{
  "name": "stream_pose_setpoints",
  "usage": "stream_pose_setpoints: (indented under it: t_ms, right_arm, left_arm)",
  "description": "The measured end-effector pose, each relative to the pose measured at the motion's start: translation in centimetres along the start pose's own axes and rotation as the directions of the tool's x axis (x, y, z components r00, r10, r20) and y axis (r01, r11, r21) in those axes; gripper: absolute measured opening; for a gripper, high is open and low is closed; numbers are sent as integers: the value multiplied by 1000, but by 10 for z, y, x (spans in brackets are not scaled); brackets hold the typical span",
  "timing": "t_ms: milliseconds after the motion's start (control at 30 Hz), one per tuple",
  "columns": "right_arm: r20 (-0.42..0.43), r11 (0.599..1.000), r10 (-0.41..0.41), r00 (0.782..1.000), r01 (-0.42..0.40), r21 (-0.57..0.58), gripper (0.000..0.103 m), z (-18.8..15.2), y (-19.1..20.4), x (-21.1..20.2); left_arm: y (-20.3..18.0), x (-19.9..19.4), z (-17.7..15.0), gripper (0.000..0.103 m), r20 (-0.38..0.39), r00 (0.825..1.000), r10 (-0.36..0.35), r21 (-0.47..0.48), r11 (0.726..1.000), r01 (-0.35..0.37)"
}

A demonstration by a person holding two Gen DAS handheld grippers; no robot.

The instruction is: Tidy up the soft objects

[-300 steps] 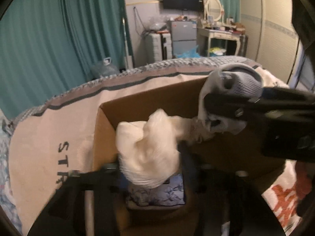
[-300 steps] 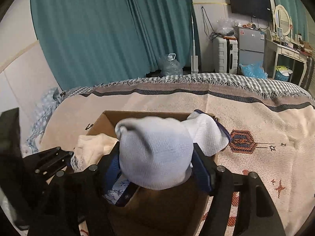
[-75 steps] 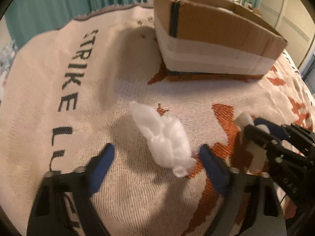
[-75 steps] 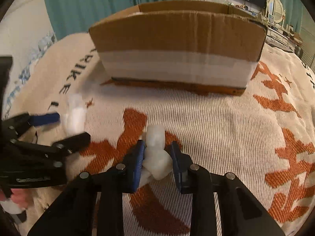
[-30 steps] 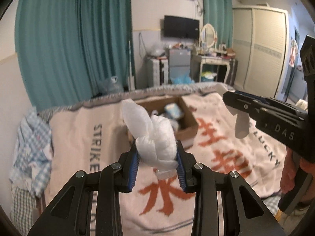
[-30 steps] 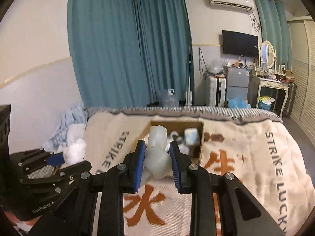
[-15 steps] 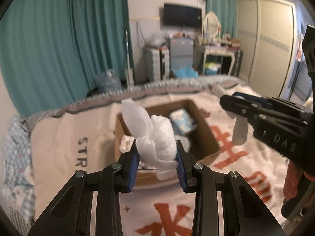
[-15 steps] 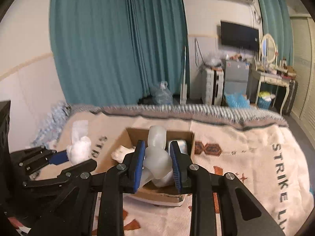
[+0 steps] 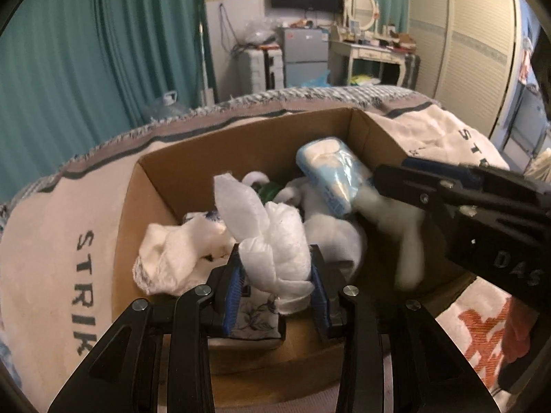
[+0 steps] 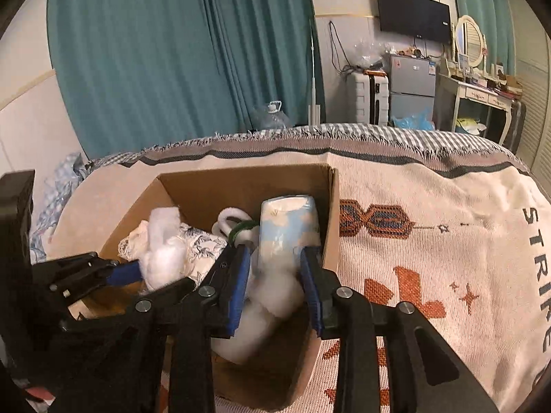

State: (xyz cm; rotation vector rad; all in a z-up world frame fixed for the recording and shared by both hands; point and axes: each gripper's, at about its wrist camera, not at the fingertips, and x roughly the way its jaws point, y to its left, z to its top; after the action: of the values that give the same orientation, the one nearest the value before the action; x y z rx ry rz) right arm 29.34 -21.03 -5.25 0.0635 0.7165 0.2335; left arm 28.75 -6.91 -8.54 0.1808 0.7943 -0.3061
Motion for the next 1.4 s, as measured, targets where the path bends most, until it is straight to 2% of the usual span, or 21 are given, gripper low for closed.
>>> stream_pose_setpoints:
  t_ms: [33,67,100,167,300,400,500,567,600,633,667,700,767,833,900,967,1067,1133,1200,1267,1400]
  right_arm:
    - [8,1000,12,1000,-12,3,47,2,1,-1]
    - [18,1000,14,1000,-14,5,50,3,4,-4]
    - [28,1000,10,1000,-10,5,51,5,6,-9]
    - [43,1000,5,999,-5,3,51,9,9,-19]
    - [82,1000,3,997,-3,-2,51,24,16,-55]
    - [125,1000,-1,992,2,-11,51,40,26,-99]
    - [196,1000,4,981,3,-31,51,55,39,-157]
    - [246,999,0,969,12,-48,51,62,51,-200]
    - [260,998,-2,966,17,-53,51,64,55,-215]
    - [278,998,-6,961,23,-58,51,67,60,-233]
    - [302,998,-7,953,28,-65,51,68,65,-253]
    - [323,997,-8,946,33,-72,51,68,70,-272]
    - [362,995,-20,932,53,-81,55,68,77,-310]
    - [385,994,-30,922,68,-85,67,65,84,-337]
    - [409,993,-44,911,83,-79,86,57,92,-365]
    - [438,992,-68,896,106,-62,94,48,97,-382]
    - [458,993,-69,886,103,-49,101,34,101,-396]
    - [472,996,-38,881,72,-54,103,23,102,-402]
    - [498,997,-12,867,50,-63,103,9,103,-404]
    - [504,996,-20,863,60,-63,103,-3,100,-399]
    - [482,998,-34,876,53,-27,103,-29,83,-365]
  left_arm:
    - [-1,0,0,40,-7,1000,6,-1,1000,-6]
    - [0,1,1,49,-14,1000,9,-4,1000,-9]
    - [1,0,2,53,-16,1000,11,-11,1000,-11]
    - [3,-9,4,69,-9,999,43,-27,999,-44]
    - [4,-52,14,70,36,994,106,-29,994,-105]
    - [3,-110,28,70,103,987,121,-34,992,-118]
    - [0,-166,39,70,181,972,153,-35,988,-149]
    - [-3,-210,45,72,246,954,171,-40,985,-166]
    - [-4,-232,47,76,277,944,178,-45,984,-173]
    - [-6,-257,47,85,316,929,190,-56,982,-182]
    - [-7,-277,46,89,352,915,198,-66,980,-187]
    - [-9,-304,43,89,401,893,204,-80,979,-188]
    - [-14,-337,39,89,449,871,201,-87,980,-182]
    - [-17,-372,30,89,500,841,204,-92,979,-182]
    - [-19,-398,20,90,545,812,208,-106,978,-179]
    - [-18,-420,6,96,580,789,201,-140,979,-147]
    - [-16,-436,-11,97,606,771,194,-166,979,-116]
    - [-14,-438,-25,97,620,752,221,-199,972,-122]
    - [-11,-429,-37,97,617,745,252,-225,964,-140]
    - [-9,-413,-48,97,599,747,289,-258,953,-162]
    - [-10,-369,-69,97,557,775,300,-259,949,-181]
